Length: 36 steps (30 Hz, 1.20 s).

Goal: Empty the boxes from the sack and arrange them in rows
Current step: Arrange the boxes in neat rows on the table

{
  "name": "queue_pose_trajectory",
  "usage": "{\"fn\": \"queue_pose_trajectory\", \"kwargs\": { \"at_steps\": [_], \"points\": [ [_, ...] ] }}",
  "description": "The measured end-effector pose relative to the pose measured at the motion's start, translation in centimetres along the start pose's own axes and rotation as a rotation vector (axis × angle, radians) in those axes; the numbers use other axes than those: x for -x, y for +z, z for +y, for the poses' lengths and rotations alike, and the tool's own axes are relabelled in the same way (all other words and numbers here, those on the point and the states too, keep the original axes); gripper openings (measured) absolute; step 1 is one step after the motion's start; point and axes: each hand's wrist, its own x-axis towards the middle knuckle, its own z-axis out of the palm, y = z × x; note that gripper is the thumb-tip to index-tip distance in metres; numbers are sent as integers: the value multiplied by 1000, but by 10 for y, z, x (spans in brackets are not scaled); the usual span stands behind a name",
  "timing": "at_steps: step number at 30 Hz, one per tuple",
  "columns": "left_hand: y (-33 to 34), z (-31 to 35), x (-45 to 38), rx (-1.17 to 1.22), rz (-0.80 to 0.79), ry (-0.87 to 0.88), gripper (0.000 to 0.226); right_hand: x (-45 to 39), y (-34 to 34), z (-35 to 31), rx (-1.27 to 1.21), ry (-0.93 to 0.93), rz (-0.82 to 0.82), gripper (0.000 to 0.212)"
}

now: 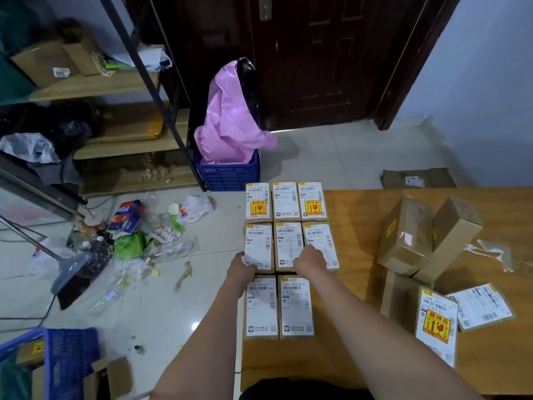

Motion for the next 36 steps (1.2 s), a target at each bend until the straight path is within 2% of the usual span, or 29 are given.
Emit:
{"fn": "queue_pose_trajectory", "kwargs": {
  "at_steps": [2,7,11,15,21,24,27,29,31,33,36],
  "points": [
    [0,1,-2,0,-1,-10,59,-1,0,-1,-10,6,29,11],
    [-3,4,-7,5,5,-28,60,-10,-11,-1,46,74,247,65],
    [-4,9,-10,14,-9,-25,59,-20,-26,8,46,209,216,87],
    [-3,10,-11,24,-20,-24,60,-22,-29,14,26,259,62,92],
    [-6,8,-13,18,-30,-42,62,-21,-27,22,-29,224,26,93],
    [-7,9,-3,37,-8,-63,63,-15,-25,29,-162,290,175,80],
    [-7,1,7,27,-22,-112,72,3,-16,41,-125,344,278,65],
    [-8,-10,13,1,-73,-166,87,15,-6,50,-63,319,152,47],
    [-11,-20,21,-83,-122,-201,100,26,2,53,-11,316,-124,31],
    [-13,-29,28,-154,-154,-215,102,38,7,54,-87,383,-326,43],
    [-14,-39,34,-168,-207,-238,85,46,9,50,-81,350,-402,59]
  ]
}}
